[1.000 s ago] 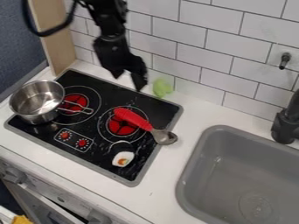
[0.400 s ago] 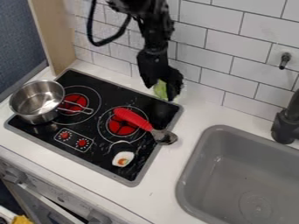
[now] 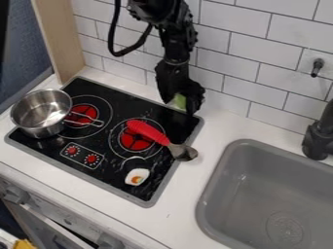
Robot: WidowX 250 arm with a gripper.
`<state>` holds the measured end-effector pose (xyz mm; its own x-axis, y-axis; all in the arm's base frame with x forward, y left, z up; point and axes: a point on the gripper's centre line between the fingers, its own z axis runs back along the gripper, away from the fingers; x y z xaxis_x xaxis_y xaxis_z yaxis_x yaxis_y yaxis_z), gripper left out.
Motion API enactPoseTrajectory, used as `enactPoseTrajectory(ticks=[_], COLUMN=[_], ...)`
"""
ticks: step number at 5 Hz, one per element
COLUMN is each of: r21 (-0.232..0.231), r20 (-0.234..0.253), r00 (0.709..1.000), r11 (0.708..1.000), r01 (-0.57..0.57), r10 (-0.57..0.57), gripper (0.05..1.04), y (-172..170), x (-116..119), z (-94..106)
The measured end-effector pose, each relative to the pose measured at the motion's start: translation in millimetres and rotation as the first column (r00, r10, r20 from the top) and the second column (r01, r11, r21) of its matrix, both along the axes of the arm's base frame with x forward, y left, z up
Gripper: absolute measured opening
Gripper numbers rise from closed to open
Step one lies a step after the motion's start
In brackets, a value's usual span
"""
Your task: Put the green things into the silver pan
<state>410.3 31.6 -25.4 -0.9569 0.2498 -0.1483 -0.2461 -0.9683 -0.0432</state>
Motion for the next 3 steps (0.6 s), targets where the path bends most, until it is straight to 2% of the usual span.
enactPoseTrajectory(ticks=[1, 2, 3], r21=[0.001, -0.001, -0.006], r20=[0.015, 0.012, 0.013], r00=[1.0, 1.0, 1.0], r11=[1.0, 1.0, 1.0], r01=[-0.003, 0.002, 0.002], r10=[0.003, -0.002, -0.002], gripper=[0.665, 0.523, 0.523], y=[-0.5, -2.6, -4.2], x=[1.7, 0.7, -1.2], z=[0.1, -0.9, -1.6])
